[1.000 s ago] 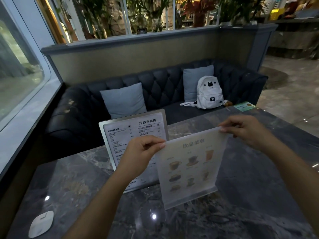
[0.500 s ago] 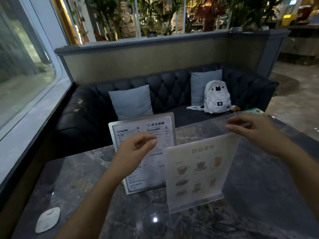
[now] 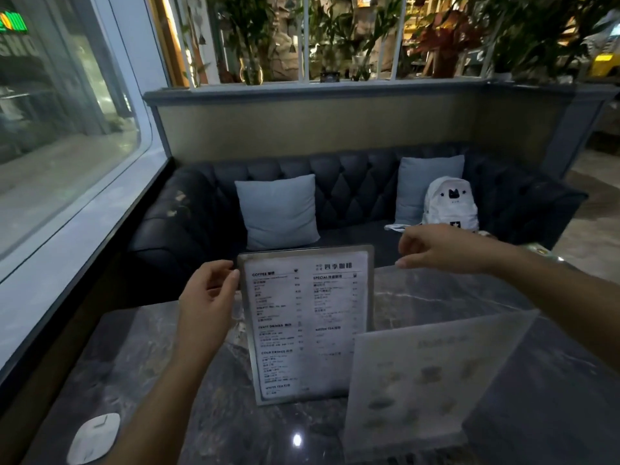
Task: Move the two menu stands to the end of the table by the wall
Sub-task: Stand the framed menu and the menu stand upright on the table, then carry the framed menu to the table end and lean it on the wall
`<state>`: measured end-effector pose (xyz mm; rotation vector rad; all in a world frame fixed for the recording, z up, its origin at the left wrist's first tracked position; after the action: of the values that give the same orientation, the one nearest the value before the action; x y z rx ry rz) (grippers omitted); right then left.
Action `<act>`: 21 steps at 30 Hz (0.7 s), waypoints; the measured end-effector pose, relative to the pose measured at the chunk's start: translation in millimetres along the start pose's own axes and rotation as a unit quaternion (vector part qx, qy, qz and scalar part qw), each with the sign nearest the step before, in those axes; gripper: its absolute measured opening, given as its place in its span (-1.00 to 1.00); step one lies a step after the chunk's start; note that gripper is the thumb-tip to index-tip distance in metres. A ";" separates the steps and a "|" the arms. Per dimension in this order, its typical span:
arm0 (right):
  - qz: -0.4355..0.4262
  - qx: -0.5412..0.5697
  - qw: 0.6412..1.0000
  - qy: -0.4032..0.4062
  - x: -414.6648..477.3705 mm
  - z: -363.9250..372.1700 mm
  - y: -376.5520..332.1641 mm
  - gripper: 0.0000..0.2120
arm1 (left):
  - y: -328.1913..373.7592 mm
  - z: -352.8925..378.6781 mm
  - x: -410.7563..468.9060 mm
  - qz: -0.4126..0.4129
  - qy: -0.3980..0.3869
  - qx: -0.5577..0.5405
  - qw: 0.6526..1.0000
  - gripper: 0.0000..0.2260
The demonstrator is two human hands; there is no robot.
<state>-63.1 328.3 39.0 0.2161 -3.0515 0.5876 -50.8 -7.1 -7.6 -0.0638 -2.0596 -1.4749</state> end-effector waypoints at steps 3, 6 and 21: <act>0.018 0.022 0.999 -0.033 27.6 13.3 11.8 -0.76 | -24.5 1.8 1.7 -0.040 0.000 0.024 0.999 -0.81; 0.030 0.091 0.991 -0.091 45.1 34.6 28.7 -0.74 | -42.2 7.3 0.4 -0.071 -0.033 0.053 0.996 -0.74; -0.024 0.272 0.948 -0.162 49.1 103.5 39.6 -0.66 | -71.6 43.9 -10.3 -0.187 -0.142 -0.044 0.971 -0.87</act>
<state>-117.2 319.9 -69.2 0.4340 -3.0810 1.5210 -88.1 7.0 -82.3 0.0894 -2.3261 -1.8765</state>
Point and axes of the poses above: each hand's wrist, its own x-axis towards the middle knuckle, its own z-axis out of the palm, y = z × x, the point moved 6 cm from there along x, towards the middle knuckle, and after that the axes turned 8 degrees about y, right-handed, at the moved point
